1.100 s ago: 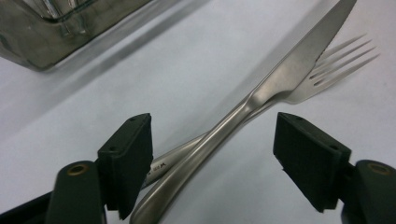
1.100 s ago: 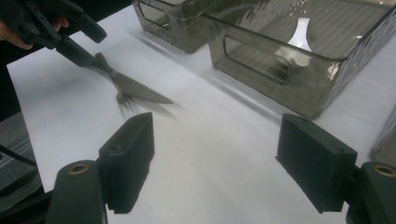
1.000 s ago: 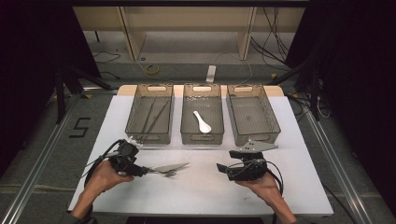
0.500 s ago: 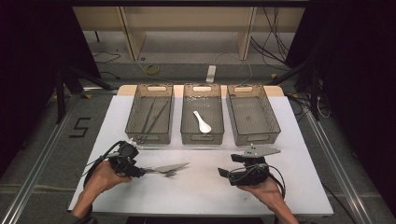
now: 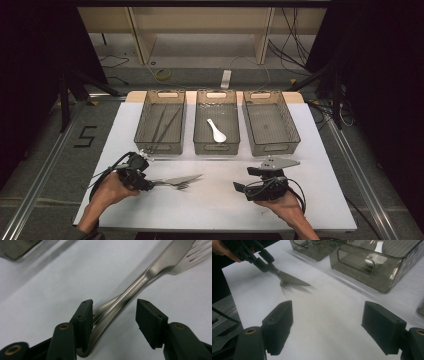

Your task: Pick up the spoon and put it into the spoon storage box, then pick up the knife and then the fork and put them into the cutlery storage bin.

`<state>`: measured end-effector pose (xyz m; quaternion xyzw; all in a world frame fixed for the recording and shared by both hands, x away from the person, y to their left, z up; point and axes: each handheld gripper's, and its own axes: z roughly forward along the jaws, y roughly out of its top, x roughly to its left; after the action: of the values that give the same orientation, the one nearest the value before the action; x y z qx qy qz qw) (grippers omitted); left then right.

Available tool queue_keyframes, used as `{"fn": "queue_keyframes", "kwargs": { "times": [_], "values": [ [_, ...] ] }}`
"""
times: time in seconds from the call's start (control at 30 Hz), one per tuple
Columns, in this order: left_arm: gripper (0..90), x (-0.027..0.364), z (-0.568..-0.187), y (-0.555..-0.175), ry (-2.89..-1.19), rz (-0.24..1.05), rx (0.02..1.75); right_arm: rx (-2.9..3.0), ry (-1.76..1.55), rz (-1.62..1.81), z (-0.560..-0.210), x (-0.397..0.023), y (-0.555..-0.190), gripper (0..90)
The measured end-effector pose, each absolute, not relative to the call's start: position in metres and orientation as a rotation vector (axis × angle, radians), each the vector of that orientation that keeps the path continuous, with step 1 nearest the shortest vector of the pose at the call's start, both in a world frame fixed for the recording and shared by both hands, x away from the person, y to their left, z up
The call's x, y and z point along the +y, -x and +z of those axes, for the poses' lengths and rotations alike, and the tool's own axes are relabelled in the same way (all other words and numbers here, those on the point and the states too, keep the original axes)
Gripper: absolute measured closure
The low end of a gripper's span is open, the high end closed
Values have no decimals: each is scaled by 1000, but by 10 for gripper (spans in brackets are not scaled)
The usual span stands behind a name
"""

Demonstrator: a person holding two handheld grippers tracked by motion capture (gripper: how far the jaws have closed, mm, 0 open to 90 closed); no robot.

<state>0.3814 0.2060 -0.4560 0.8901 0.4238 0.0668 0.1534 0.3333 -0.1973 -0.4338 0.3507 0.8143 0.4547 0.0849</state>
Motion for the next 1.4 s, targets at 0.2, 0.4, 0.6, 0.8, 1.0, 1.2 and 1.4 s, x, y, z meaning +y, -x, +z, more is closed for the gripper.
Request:
{"fn": "queue_keyframes", "kwargs": {
  "times": [0.2,0.4,0.6,0.8,1.0,1.2,1.4],
  "values": [
    [526,203,-457,-382,-2598,205,1201,2437,-1035,1349,-435,-198,-332,257],
    [572,201,-460,-383,-2641,201,1173,2437,-1036,1343,-434,-198,-331,258],
    [666,197,-461,-380,-2688,212,1108,2440,-1046,1338,-435,-199,-331,258],
    [765,197,-461,-378,-2702,201,1049,2445,-1043,1334,-435,-198,-332,258],
    [775,196,-461,-378,-2715,198,1026,2446,-1048,1333,-436,-200,-332,259],
    [777,198,-461,-379,-2677,165,1048,2449,-1046,1328,-435,-200,-332,259],
    [778,200,-461,-379,-2655,149,1072,2449,-1043,1325,-435,-198,-332,260]
  ]
}}
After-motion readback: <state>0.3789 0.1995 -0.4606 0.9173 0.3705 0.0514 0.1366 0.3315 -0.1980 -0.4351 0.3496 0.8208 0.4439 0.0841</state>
